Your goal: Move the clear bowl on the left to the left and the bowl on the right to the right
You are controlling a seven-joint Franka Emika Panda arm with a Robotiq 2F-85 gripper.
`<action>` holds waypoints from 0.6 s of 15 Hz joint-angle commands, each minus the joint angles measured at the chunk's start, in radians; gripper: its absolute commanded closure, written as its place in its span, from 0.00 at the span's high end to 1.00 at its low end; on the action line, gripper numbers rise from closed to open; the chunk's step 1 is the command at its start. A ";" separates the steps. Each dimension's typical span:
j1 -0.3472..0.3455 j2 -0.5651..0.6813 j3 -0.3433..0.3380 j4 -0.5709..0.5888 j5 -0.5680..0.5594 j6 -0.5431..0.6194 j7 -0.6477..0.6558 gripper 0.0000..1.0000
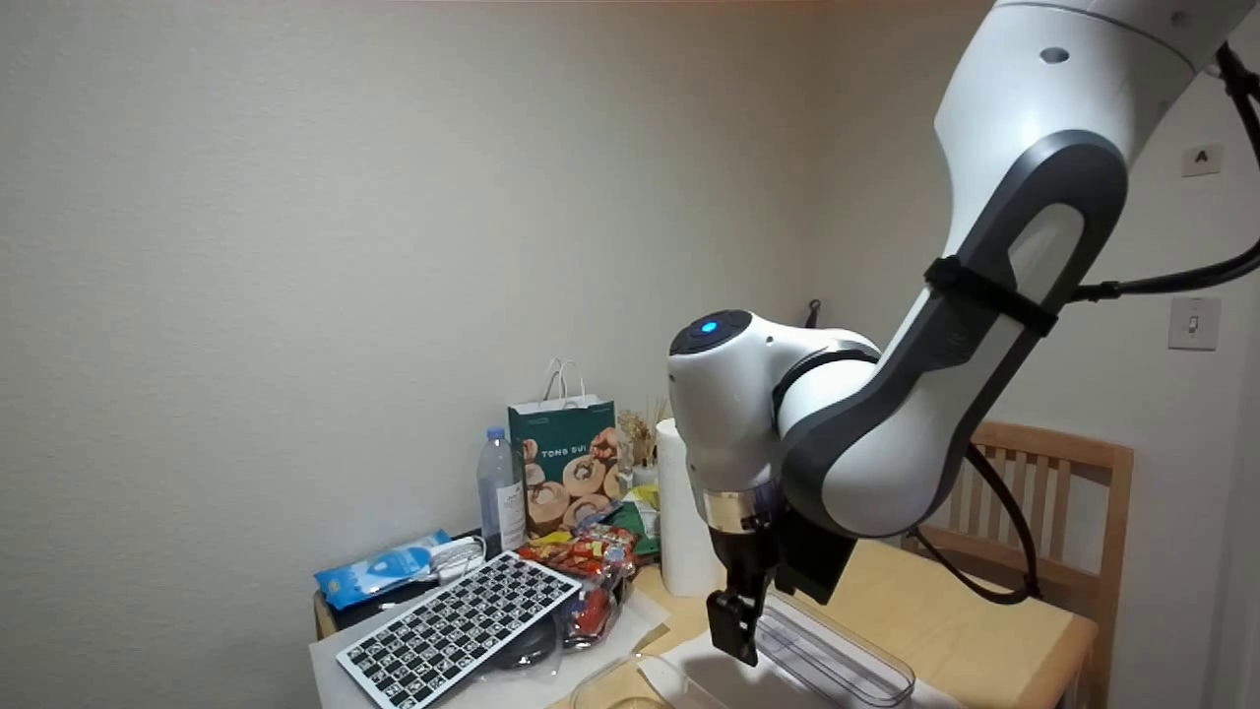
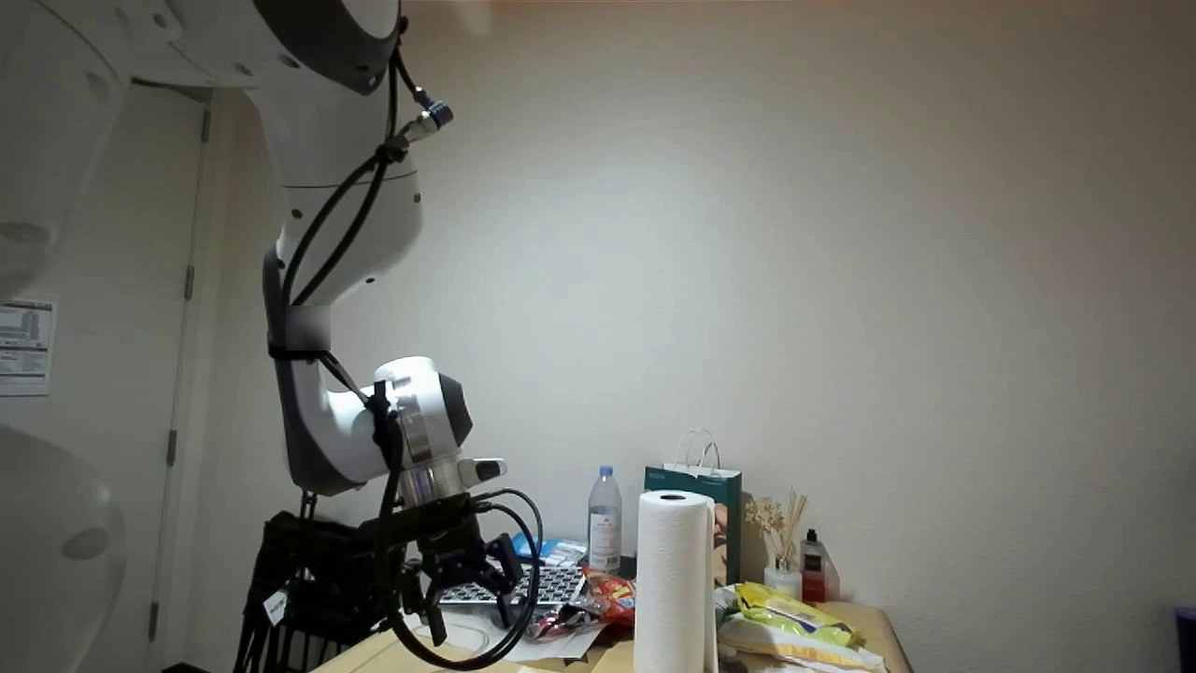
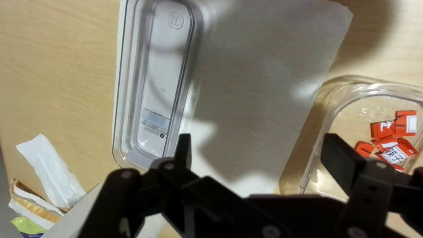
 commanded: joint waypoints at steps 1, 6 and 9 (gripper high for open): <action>0.006 0.025 0.009 0.018 0.083 -0.023 0.012 1.00; 0.054 0.100 0.004 0.067 0.116 -0.021 0.085 1.00; 0.076 0.151 0.001 0.092 0.152 -0.025 0.076 1.00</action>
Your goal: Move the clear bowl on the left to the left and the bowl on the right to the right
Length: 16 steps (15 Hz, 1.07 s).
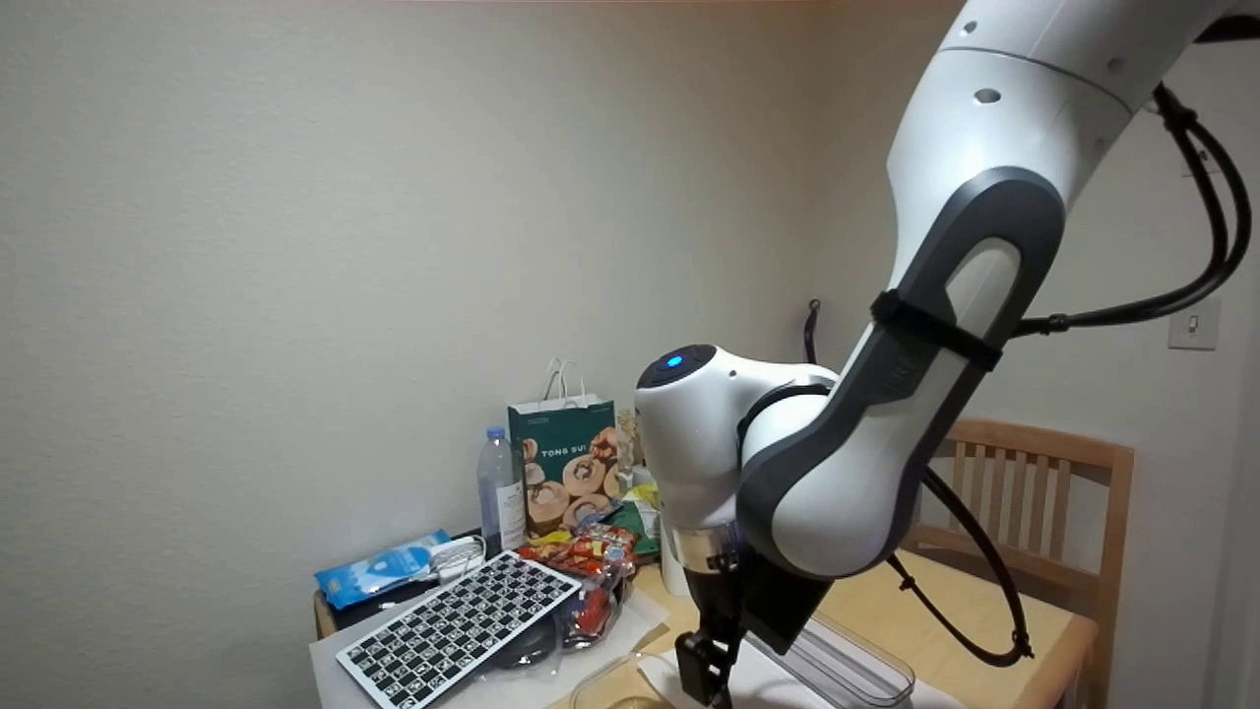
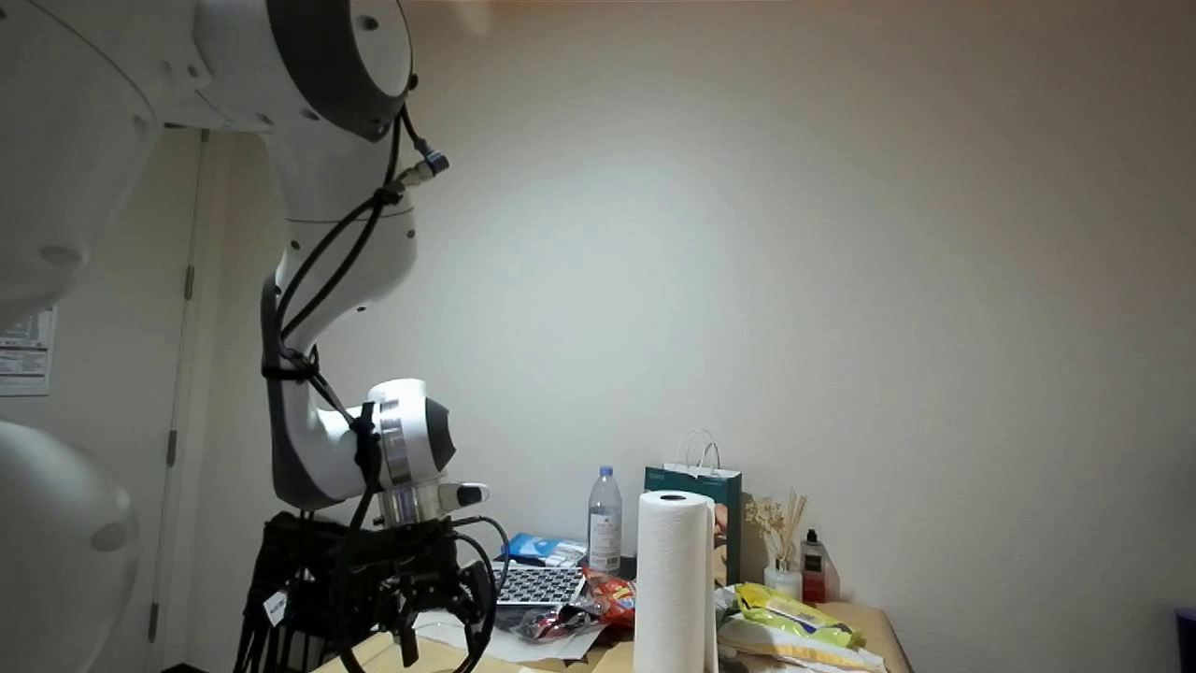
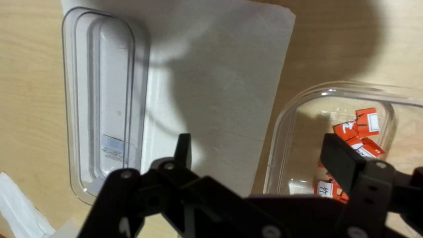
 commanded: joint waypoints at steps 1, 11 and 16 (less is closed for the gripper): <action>0.027 0.067 -0.005 0.037 0.048 -0.018 0.001 1.00; 0.032 0.170 -0.004 0.064 0.205 -0.016 -0.078 0.26; 0.063 0.182 -0.002 0.119 0.214 -0.019 -0.078 0.01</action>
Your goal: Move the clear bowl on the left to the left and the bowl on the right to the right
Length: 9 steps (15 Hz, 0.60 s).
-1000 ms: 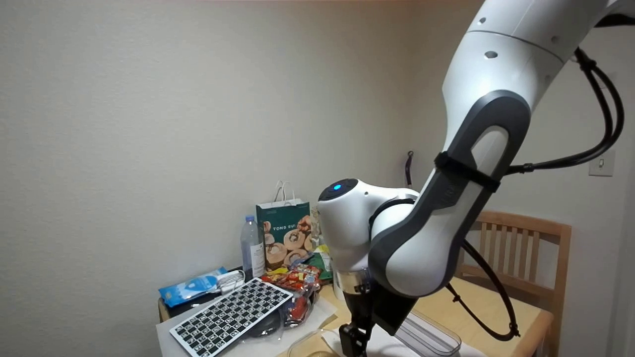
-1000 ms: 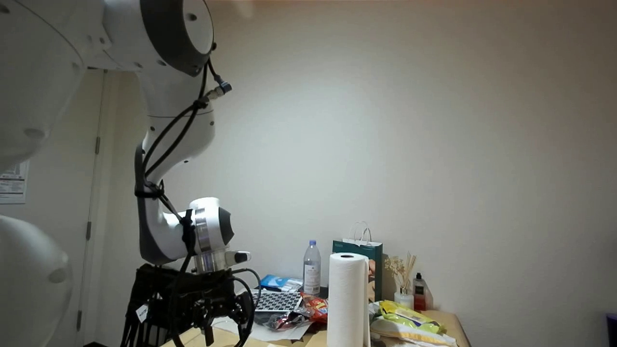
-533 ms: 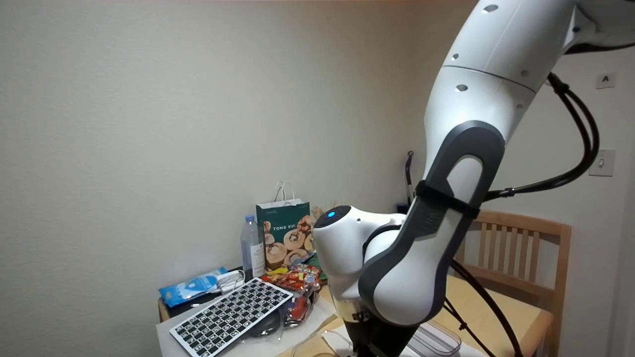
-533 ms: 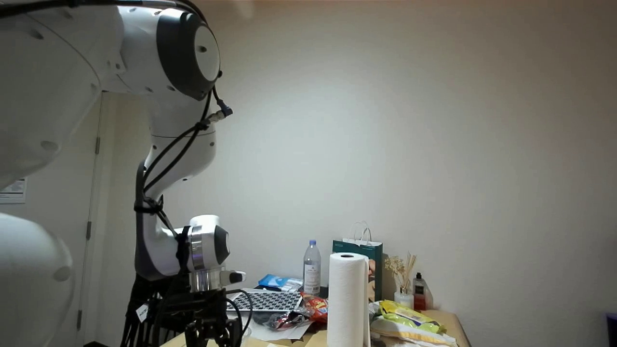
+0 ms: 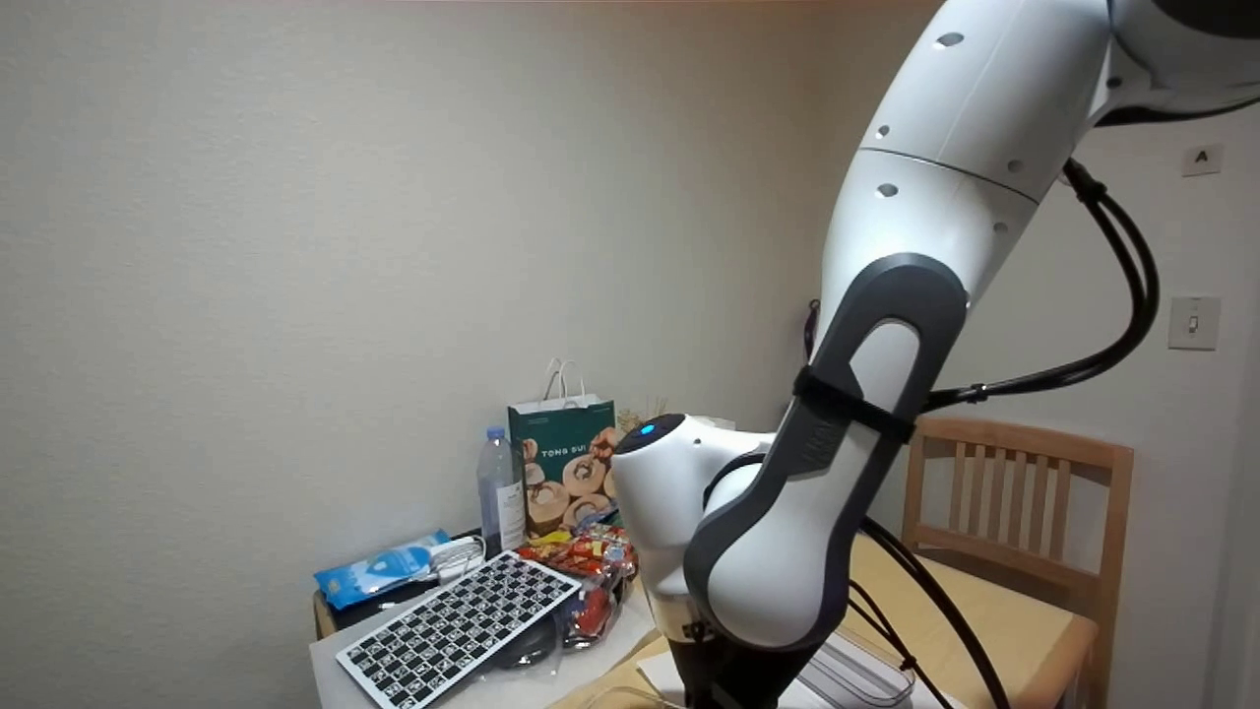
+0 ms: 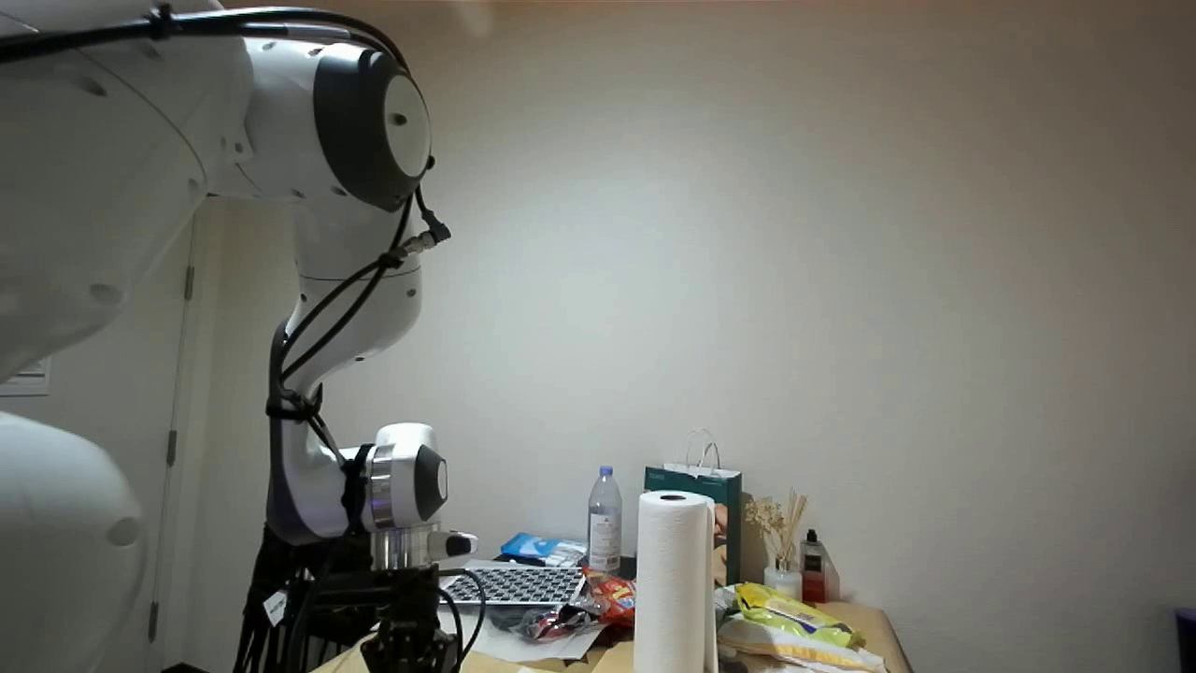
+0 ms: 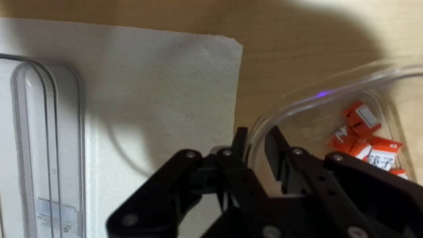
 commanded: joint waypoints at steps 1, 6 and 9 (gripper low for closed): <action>0.050 0.013 -0.008 0.047 0.009 -0.021 -0.020 0.00; 0.106 0.031 -0.022 0.092 -0.011 -0.074 0.003 0.02; 0.129 0.054 -0.033 0.109 -0.026 -0.102 0.011 0.02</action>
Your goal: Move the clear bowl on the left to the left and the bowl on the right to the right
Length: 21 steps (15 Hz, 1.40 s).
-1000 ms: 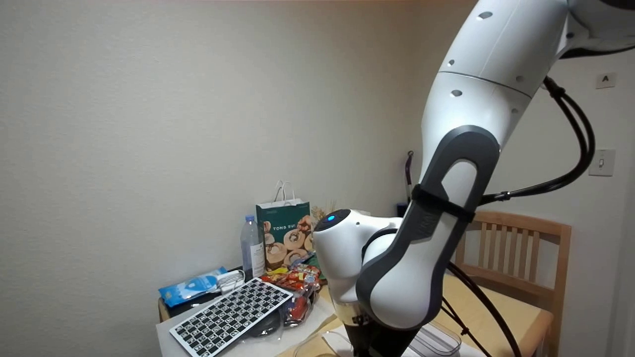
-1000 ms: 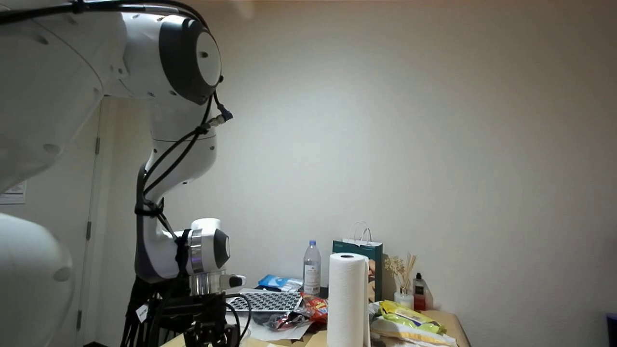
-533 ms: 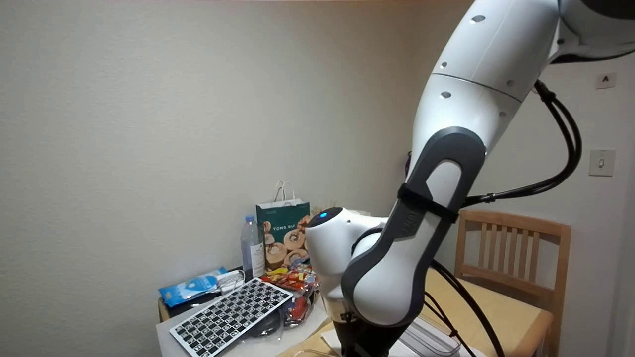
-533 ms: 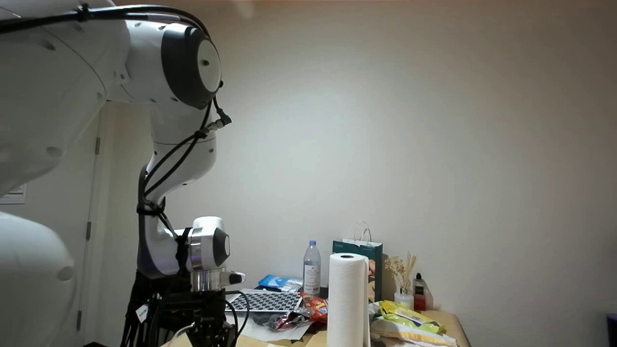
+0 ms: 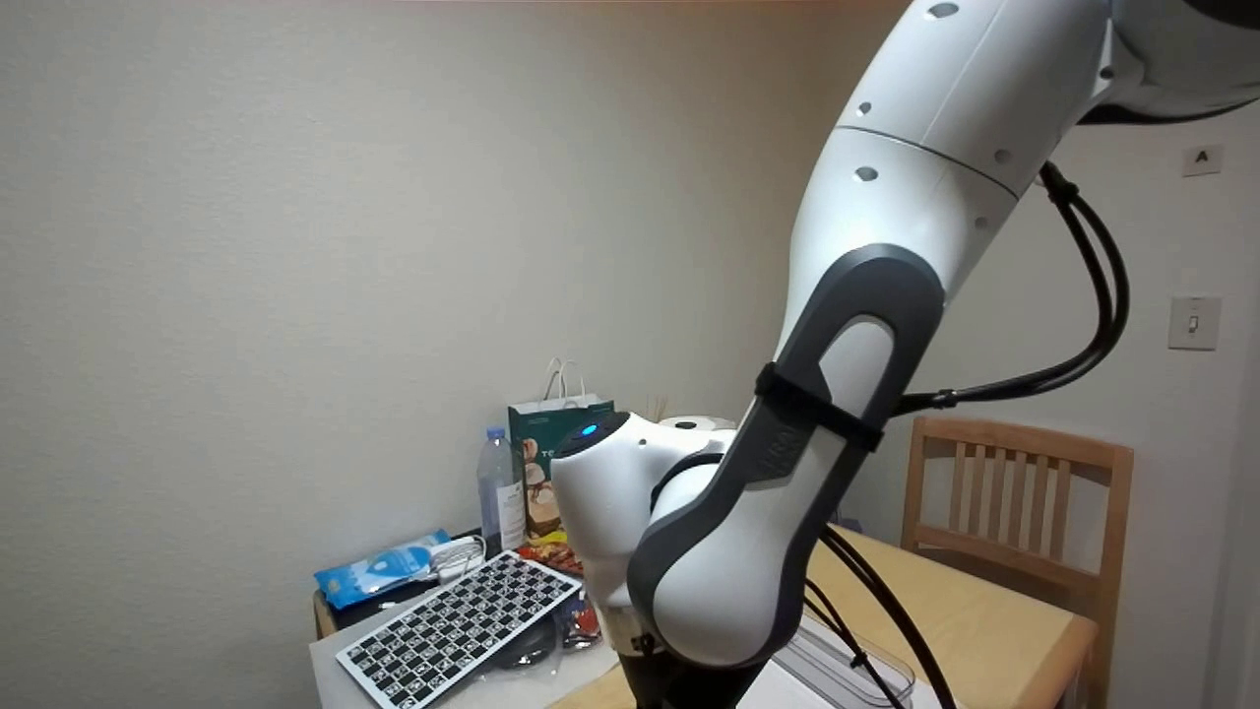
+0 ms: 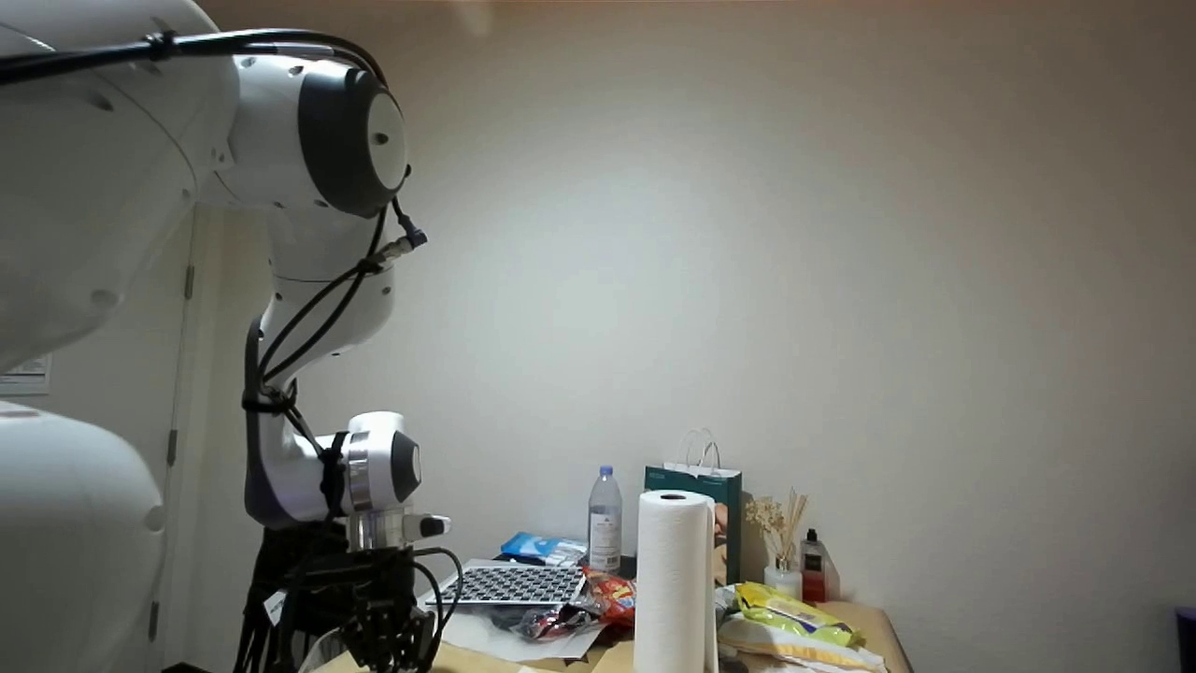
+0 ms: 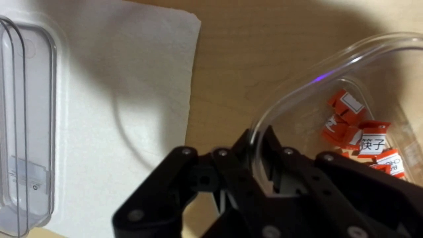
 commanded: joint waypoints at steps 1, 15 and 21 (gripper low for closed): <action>0.030 0.036 -0.023 0.026 -0.029 -0.043 0.013 0.34; 0.044 -0.048 -0.107 0.091 -0.101 -0.087 0.029 1.00; -0.042 -0.303 -0.181 -0.093 -0.446 -0.053 0.051 1.00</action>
